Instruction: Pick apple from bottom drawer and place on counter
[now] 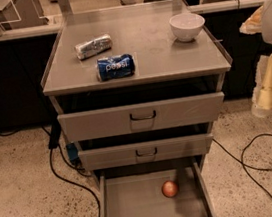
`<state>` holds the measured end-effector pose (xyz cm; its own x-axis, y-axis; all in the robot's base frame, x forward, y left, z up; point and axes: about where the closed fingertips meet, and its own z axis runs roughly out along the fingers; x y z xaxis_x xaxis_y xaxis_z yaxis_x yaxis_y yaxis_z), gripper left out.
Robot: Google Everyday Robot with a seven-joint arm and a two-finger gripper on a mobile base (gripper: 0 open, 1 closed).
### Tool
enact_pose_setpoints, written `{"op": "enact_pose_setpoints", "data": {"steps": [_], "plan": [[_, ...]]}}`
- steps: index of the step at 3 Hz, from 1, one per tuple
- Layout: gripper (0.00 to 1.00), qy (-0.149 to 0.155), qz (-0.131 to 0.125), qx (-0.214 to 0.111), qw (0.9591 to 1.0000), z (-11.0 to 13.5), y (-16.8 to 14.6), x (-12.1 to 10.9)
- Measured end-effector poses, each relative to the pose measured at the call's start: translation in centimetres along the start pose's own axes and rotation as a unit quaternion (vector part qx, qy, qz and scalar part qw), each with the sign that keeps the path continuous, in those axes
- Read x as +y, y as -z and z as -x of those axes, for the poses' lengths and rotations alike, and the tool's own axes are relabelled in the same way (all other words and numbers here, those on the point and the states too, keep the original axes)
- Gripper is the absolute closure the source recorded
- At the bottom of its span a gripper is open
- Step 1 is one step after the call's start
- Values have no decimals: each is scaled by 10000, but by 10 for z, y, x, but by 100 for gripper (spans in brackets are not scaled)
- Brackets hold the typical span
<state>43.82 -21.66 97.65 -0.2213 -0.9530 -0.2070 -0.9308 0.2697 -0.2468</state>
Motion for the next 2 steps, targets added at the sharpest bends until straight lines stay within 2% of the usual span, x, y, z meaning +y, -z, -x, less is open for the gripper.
{"op": "enact_pose_setpoints", "data": {"steps": [1, 2], "plan": [[0, 0, 1, 0, 10000, 0, 0, 0], [0, 14, 53, -5, 10000, -8, -15, -1]]}}
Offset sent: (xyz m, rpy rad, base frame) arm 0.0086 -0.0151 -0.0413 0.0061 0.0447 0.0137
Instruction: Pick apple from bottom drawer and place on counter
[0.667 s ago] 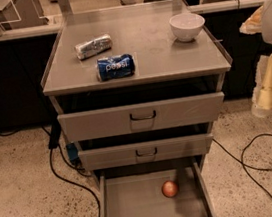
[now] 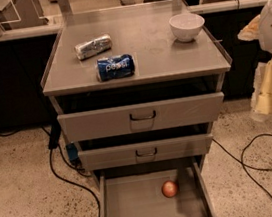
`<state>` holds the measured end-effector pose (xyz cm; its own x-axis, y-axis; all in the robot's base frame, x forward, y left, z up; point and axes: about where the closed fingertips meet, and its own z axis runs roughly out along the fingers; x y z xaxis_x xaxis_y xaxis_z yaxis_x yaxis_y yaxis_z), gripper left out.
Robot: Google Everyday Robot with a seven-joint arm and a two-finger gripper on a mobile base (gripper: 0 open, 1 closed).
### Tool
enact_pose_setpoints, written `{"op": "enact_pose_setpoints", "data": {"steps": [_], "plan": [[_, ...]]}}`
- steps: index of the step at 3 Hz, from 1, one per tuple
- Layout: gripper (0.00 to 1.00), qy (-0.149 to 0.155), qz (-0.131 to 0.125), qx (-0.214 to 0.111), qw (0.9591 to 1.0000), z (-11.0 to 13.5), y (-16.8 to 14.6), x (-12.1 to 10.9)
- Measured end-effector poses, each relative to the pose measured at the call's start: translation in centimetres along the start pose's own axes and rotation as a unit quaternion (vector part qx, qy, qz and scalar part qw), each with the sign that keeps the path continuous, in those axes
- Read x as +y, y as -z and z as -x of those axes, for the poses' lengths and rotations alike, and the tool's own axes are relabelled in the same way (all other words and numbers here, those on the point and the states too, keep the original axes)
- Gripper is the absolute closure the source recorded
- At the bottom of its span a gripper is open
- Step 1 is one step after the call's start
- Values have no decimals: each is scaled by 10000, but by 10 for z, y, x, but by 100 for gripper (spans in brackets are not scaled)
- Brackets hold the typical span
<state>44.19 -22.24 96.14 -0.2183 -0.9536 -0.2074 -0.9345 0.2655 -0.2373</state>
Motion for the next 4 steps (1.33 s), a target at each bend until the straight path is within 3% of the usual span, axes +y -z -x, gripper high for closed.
{"op": "enact_pose_setpoints", "data": {"steps": [1, 2, 4], "plan": [[0, -33, 195, -107, 9997, -19, -40, -2], [0, 98, 491, -362, 9981, -30, -109, 9], [0, 110, 416, -438, 9981, -35, -117, 17]]}}
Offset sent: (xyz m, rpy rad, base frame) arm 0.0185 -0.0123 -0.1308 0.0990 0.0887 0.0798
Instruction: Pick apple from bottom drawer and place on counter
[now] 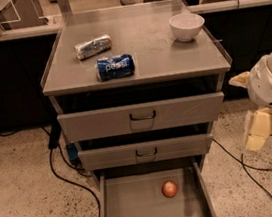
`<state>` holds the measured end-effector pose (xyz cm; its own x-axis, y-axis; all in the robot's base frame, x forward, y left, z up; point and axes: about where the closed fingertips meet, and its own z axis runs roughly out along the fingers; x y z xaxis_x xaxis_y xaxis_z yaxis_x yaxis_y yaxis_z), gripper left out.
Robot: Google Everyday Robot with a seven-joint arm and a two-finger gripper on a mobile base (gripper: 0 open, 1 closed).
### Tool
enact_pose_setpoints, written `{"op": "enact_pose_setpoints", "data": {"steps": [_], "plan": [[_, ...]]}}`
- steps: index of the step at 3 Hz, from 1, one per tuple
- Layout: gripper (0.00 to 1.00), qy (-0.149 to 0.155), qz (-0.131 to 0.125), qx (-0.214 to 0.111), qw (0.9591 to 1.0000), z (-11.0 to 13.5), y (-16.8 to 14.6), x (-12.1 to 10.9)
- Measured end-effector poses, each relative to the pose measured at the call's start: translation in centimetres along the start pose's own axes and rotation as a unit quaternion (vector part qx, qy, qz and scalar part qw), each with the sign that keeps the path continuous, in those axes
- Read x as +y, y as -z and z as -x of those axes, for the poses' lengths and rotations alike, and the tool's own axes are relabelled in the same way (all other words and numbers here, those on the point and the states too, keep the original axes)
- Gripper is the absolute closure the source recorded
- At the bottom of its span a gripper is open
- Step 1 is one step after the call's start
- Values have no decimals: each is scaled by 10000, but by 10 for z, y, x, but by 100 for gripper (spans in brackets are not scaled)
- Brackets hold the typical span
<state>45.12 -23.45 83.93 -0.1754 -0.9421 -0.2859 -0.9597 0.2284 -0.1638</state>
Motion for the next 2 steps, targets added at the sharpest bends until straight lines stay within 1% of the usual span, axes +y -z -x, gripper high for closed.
{"op": "enact_pose_setpoints", "data": {"steps": [1, 2], "plan": [[0, 0, 182, -202, 9996, -6, -58, 4], [0, -29, 284, -419, 9987, -5, -102, 1]]}}
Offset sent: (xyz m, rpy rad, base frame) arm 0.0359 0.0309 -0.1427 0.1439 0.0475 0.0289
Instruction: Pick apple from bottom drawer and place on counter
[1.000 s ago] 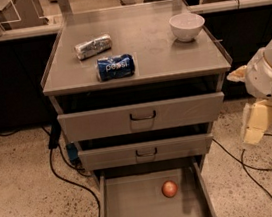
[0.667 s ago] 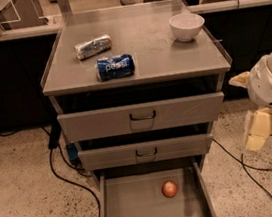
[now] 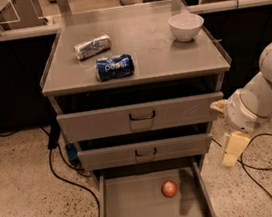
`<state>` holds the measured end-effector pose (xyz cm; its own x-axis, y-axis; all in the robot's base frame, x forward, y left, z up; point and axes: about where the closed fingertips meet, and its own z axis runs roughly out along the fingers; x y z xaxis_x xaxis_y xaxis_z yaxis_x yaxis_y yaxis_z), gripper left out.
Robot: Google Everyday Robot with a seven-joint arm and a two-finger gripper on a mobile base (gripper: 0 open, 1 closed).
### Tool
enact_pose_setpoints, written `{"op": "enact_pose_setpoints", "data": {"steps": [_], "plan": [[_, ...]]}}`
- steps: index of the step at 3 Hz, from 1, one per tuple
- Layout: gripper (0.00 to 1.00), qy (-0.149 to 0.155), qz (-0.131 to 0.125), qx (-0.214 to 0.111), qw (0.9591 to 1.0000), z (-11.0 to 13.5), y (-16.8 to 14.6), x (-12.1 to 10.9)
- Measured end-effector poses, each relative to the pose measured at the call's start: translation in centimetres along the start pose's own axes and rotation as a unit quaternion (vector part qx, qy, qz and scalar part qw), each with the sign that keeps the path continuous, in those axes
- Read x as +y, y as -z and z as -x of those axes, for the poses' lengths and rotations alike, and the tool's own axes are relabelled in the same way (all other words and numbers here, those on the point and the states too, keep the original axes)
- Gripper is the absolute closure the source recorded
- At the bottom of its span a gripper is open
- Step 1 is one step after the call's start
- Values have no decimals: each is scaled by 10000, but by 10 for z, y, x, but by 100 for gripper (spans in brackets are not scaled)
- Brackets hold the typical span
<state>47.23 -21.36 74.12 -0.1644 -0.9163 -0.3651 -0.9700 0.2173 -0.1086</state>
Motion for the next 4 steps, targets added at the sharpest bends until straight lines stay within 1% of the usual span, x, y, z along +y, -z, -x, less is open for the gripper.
{"op": "enact_pose_setpoints", "data": {"steps": [1, 2, 3, 4], "plan": [[0, -113, 134, -214, 9996, -4, -39, -6], [0, -239, 327, -218, 9989, -21, -73, -12], [0, -237, 330, -220, 9989, -21, -73, -12], [0, -174, 418, -291, 9985, -16, -77, -10]]}}
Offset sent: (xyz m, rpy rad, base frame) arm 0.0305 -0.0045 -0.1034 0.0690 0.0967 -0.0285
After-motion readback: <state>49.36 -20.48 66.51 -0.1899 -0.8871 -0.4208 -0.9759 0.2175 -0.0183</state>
